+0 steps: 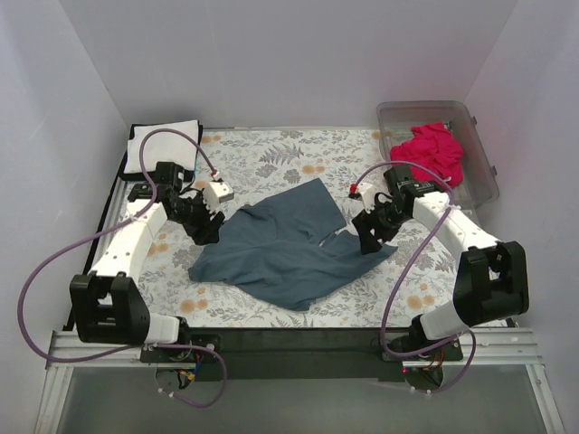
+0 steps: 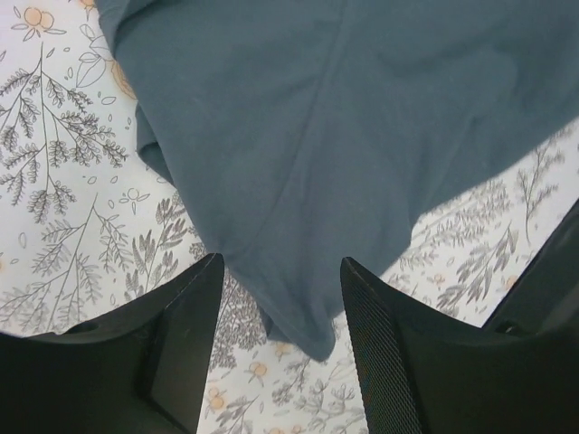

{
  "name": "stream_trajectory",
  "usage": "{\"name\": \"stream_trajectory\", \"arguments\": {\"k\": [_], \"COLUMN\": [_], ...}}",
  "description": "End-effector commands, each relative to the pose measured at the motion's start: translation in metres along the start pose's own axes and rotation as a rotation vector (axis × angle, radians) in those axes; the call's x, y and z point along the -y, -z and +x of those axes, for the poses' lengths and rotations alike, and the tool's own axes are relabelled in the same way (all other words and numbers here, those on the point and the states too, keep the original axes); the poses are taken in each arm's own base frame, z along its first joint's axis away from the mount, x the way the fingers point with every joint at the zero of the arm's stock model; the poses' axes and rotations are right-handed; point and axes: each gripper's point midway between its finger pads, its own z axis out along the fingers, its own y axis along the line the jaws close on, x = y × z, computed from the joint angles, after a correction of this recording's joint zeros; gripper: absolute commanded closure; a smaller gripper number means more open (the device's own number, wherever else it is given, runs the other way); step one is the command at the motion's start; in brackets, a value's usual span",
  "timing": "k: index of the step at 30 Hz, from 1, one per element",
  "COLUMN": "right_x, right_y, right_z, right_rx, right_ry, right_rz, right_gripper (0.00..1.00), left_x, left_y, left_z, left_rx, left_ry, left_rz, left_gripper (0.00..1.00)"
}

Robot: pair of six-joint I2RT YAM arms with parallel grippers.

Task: Fold and stack the t-shirts
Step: Flatten the tshirt out

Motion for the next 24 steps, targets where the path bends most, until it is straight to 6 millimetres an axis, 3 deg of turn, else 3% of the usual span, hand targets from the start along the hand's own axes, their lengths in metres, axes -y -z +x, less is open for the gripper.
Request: {"name": "stream_trajectory", "arguments": {"k": [1,8,13,17,24], "right_x": [0.036,0.061,0.069,0.078,0.080], "right_y": [0.010,0.007,0.009,0.006,0.002], "right_z": [0.020,0.032,0.046,0.058,0.056], "right_rx": [-0.026,-0.069,-0.094,-0.117,-0.081], "right_ry": [-0.049,-0.104,-0.120,-0.178,-0.184], "right_rz": [0.110,0.166,0.176,0.183,0.133], "right_gripper": [0.27,0.32,0.36,0.39,0.42], "left_x": [-0.021,-0.048,-0.060,-0.063,-0.061], "left_y": [-0.014,-0.046,-0.050,-0.052,-0.055], "left_z": [-0.018,-0.033,-0.057,-0.061,-0.060], "left_rx": [0.054,0.074,0.118,0.122,0.125], "left_ry": [0.191,0.309,0.354,0.356,0.357], "left_rz": [-0.018,-0.035,0.000,-0.001,0.009], "left_gripper": [0.48,0.48,0.48,0.47,0.47]}}
